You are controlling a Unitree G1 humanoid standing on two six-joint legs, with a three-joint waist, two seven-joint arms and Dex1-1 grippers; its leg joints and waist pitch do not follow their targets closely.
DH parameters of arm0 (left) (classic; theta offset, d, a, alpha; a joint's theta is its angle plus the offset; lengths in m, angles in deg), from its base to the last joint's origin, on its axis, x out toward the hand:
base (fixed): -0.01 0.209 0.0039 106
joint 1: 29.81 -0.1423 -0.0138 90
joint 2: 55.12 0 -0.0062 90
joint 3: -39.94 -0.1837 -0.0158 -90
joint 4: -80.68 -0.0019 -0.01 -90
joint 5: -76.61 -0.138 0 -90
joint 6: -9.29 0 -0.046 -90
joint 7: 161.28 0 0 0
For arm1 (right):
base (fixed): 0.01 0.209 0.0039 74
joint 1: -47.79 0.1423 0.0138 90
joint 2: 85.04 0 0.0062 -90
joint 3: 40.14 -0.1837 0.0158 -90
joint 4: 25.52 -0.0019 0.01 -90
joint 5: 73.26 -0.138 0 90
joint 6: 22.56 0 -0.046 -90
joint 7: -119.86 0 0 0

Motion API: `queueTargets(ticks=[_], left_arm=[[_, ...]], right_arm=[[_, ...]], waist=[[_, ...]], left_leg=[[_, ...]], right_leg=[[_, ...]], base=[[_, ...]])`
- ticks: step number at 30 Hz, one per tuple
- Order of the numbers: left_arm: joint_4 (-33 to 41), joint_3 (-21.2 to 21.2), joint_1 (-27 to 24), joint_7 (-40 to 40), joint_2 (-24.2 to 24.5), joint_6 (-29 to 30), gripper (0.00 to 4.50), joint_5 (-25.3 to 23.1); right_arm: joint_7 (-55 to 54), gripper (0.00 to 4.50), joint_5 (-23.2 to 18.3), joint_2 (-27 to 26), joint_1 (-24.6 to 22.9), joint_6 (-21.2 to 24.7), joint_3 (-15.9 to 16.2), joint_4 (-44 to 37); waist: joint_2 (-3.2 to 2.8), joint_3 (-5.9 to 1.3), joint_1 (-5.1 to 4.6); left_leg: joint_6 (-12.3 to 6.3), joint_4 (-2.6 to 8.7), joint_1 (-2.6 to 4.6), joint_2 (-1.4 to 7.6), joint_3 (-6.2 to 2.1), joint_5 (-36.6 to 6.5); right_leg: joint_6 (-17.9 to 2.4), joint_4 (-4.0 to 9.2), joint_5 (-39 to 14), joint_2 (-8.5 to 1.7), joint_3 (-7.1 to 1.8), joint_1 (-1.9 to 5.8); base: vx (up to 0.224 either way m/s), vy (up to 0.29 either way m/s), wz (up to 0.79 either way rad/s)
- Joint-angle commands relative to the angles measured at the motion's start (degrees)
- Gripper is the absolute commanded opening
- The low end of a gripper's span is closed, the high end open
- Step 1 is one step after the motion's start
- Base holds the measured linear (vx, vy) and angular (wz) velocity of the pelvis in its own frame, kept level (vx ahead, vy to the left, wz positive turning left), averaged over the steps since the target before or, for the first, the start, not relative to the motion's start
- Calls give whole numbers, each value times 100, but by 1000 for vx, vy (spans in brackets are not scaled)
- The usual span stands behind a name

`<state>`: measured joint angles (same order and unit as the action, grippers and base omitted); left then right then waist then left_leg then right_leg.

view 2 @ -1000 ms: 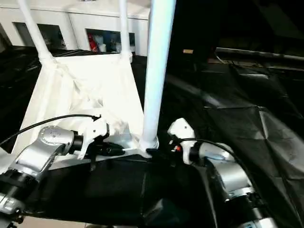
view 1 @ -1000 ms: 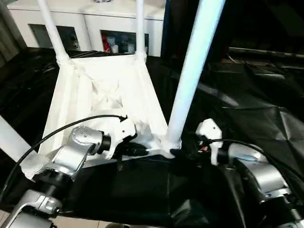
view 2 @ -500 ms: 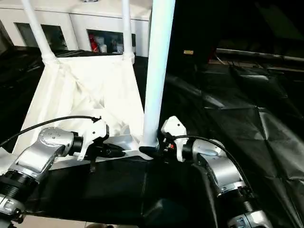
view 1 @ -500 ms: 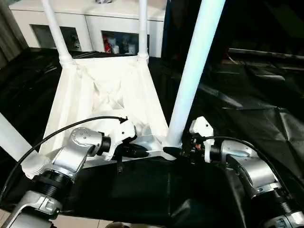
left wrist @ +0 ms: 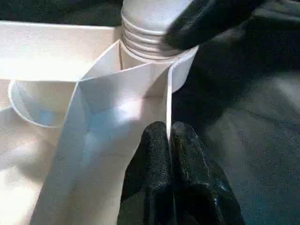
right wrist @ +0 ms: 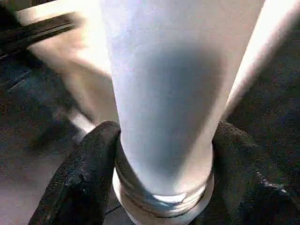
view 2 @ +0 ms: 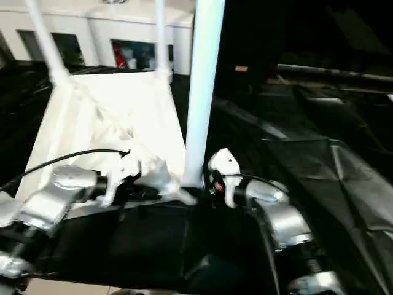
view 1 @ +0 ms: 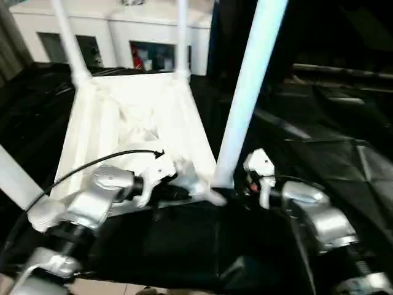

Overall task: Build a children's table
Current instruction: Rotate leg to tighten

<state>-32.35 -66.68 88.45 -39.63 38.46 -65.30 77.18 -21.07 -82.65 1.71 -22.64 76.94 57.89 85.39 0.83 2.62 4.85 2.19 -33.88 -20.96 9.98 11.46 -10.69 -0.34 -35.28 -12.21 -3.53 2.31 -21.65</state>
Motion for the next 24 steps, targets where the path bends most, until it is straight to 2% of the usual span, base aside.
queueTargets(ticks=[1,2,3,4,6,7,11,12,13,15,16,17,18,20,22,23,24], left_arm=[[-190,-165,-3,429,-346,111,0,-69],[-259,-170,56,652,-523,142,0,-119],[-346,-172,123,901,-716,166,0,-170],[-434,-187,192,1078,-878,181,0,-210],[-679,-223,353,1556,-1205,105,0,-346],[-730,-222,389,1622,-1250,74,0,-361],[-900,-150,484,1861,-1370,-98,0,-440],[-833,-130,451,1750,-1326,-135,0,-425],[-756,-137,414,1637,-1273,-144,0,-402],[-633,-143,347,1483,-1184,-118,0,-365],[-595,-136,317,1390,-1138,-140,0,-357],[-548,-131,280,1288,-1084,-145,0,-342],[-486,-120,240,1173,-1003,-112,0,-317],[-330,-118,141,826,-794,-129,0,-211],[-180,-102,43,378,-543,-152,0,-55],[-123,-92,0,186,-440,-184,0,11],[-58,-83,-45,-18,-320,-199,0,74]], right_arm=[[-810,268,137,-231,-84,207,-126,192],[-1180,267,229,-382,-89,243,-161,204],[-1513,267,331,-540,-99,247,-162,208],[-1833,267,476,-670,-88,187,-131,233],[-2409,267,706,-987,-21,137,-39,377],[-2492,267,714,-1054,-2,98,-41,407],[-2438,267,709,-1278,59,-129,-3,473],[-2226,323,584,-1288,82,-263,-26,404],[-2074,323,518,-1251,97,-321,-22,351],[-1853,339,442,-1180,110,-343,-11,267],[-1776,347,432,-1136,125,-328,-16,228],[-1652,359,404,-1072,138,-306,3,183],[-1406,378,341,-961,151,-229,46,112],[-766,380,253,-617,121,-83,214,-101],[21,383,78,-207,29,68,327,-367],[314,383,8,-47,-13,106,344,-464],[628,383,-82,128,-48,163,348,-556]], waist=[[18,-254,-36],[-9,-258,-34],[6,-246,-49],[-33,-258,-51],[-12,-249,-54],[-13,-263,-46],[-21,-267,-36],[-16,-267,-29],[1,-271,-29],[-10,-279,-28],[18,-276,-38],[4,-281,-37],[30,-287,-36],[19,-297,-17],[57,-289,-28],[49,-310,-4],[64,-301,-4]], left_leg=[[212,473,130,367,-221,-1621],[221,479,130,365,-223,-1624],[243,482,148,362,-218,-1702],[284,478,163,361,-219,-1724],[303,478,176,345,-209,-1780],[285,481,162,342,-222,-1770],[188,492,149,349,-217,-1763],[136,490,138,351,-218,-1753],[119,495,128,354,-221,-1731],[81,497,94,357,-226,-1611],[54,500,83,357,-221,-1579],[18,495,83,357,-217,-1498],[-3,487,69,353,-212,-1447],[-94,469,58,359,-204,-1247],[-172,464,27,349,-195,-1147],[-228,439,37,354,-192,-1037],[-290,434,46,357,-177,-973]], right_leg=[[-1009,532,-2035,-547,-281,122],[-975,536,-2035,-541,-283,118],[-916,557,-2070,-518,-285,85],[-896,568,-2111,-532,-298,60],[-854,591,-2115,-511,-305,33],[-828,589,-2117,-528,-304,61],[-793,584,-1862,-510,-301,60],[-795,583,-1890,-532,-307,68],[-785,583,-1899,-533,-300,80],[-789,564,-1785,-538,-298,108],[-787,565,-1756,-530,-295,110],[-820,557,-1693,-531,-294,104],[-831,549,-1640,-531,-291,126],[-881,512,-1348,-518,-289,142],[-913,498,-1251,-518,-285,159],[-920,481,-1151,-523,-286,172],[-966,478,-1029,-509,-288,156]], base=[[0,0,0],[0,0,0],[0,0,0],[0,0,0],[0,0,0],[0,0,0],[0,0,0],[0,0,0],[0,0,0],[0,0,0],[0,0,0],[0,0,0],[0,0,0],[0,0,0],[0,0,0],[0,0,0],[0,0,0]])
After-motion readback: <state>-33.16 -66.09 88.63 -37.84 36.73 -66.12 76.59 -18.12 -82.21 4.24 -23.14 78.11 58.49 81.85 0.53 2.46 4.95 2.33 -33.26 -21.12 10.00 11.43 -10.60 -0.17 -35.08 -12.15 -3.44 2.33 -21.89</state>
